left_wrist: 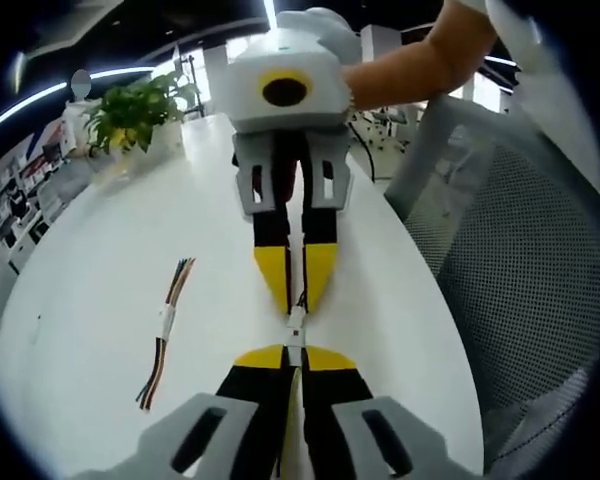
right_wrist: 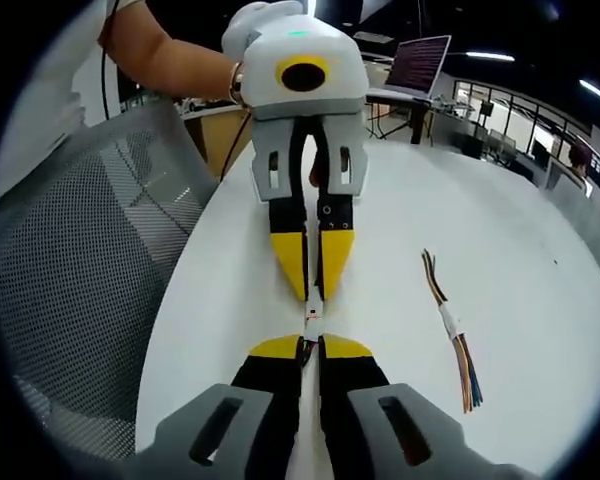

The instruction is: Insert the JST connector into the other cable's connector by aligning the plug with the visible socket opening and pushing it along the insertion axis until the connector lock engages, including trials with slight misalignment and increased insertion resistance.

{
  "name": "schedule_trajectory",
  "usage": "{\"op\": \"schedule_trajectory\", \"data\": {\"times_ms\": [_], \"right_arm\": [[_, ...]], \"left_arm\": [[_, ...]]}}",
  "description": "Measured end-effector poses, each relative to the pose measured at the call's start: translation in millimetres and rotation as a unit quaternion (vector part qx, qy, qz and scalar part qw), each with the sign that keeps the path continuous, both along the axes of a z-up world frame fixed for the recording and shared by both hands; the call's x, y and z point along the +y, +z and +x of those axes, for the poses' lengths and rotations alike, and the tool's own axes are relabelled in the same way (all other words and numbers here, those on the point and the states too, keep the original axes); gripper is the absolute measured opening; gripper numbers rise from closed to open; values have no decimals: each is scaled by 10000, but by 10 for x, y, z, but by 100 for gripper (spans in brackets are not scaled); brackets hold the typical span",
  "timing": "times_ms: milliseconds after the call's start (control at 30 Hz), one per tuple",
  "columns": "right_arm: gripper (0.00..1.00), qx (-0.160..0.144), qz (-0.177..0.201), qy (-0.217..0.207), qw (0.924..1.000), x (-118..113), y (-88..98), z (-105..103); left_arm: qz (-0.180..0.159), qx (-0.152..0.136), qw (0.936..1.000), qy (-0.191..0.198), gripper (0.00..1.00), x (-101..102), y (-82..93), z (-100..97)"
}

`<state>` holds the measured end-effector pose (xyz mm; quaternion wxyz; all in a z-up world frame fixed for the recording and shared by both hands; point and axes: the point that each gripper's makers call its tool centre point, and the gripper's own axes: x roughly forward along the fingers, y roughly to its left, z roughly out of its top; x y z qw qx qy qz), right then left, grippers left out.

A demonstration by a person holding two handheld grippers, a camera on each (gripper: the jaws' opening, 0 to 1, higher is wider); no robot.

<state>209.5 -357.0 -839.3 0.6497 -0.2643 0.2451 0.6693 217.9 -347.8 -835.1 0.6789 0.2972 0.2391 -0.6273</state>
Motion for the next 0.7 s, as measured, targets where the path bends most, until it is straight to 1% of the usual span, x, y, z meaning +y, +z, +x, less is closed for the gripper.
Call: {"op": "schedule_trajectory", "data": {"times_ms": [133,200,433,567,667,700], "right_arm": [[2,-14,-80,84,9999,20,3,-8],[2,-47,-202,141,9997,15,-21,-5],[2,-29,-259,206,9994,39,-28,-13],[2,1,-325,258,9991,52,-26,-16],[2,-25,-305,293,9991,80,-11,-10],[1,-86,-361,274,9989,83,-32,19]], "left_arm": [[141,-105,9998,-89,0,11,-16,-7],[134,-111,9998,-90,0,8,-9,-8],[193,-166,9996,-95,0,13,-11,-4],[267,-289,9990,-198,0,-1,-1,-12],[267,-352,9987,-250,0,-38,23,-9],[338,-420,9983,-240,0,-28,20,7]]}}
